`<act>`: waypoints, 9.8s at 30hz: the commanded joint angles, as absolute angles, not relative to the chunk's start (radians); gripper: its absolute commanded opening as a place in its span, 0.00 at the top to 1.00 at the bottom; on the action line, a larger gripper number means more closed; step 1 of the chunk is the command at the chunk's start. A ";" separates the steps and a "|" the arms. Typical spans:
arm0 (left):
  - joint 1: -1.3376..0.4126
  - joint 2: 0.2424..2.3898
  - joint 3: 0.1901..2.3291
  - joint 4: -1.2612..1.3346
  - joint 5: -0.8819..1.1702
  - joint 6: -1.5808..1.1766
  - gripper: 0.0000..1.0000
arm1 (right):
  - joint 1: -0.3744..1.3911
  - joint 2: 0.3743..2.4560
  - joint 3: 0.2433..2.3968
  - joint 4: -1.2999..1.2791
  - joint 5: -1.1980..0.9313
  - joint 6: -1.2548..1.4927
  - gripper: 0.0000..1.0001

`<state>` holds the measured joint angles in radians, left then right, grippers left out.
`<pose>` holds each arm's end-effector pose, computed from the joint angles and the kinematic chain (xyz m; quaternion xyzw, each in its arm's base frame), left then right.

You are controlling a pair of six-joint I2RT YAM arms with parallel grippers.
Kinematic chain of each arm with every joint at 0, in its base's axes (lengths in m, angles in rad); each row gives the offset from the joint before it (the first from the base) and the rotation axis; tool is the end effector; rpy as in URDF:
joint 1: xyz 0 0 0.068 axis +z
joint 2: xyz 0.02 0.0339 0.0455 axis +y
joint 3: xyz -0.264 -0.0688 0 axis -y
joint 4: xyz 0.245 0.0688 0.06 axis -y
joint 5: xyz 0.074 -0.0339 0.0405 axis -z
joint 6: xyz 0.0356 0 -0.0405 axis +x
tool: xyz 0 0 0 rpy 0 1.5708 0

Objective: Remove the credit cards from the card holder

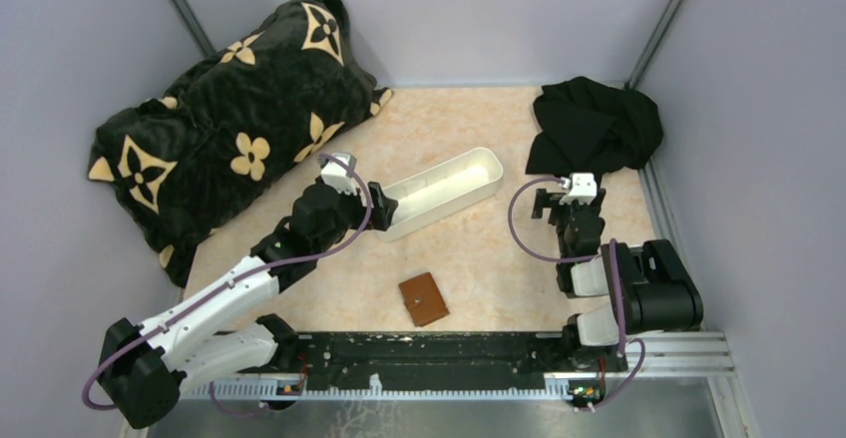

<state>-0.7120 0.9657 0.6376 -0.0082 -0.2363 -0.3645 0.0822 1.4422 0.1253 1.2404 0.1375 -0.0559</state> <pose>0.1747 -0.1398 0.2726 0.0728 0.8094 -0.2121 0.5428 0.2144 0.0128 0.1449 -0.0039 0.7334 -0.0415 0.6785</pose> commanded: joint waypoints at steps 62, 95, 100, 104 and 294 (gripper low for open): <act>-0.718 0.992 0.682 -0.068 -0.300 -0.454 0.00 | 0.081 1.443 0.150 1.282 0.139 -0.046 0.01; -0.716 1.028 0.667 0.006 -0.378 -0.463 0.01 | 0.074 1.443 0.158 1.266 0.130 -0.041 0.01; -0.716 1.113 0.753 -0.030 -0.328 -0.479 0.01 | 0.061 1.446 0.178 1.219 0.128 -0.023 0.01; -0.716 1.126 0.786 -0.041 -0.343 -0.459 0.01 | 0.070 1.286 0.269 0.916 0.094 -0.041 0.01; -0.751 1.033 0.533 0.168 0.179 -0.394 0.08 | 0.927 1.214 0.707 -0.179 0.357 0.549 0.90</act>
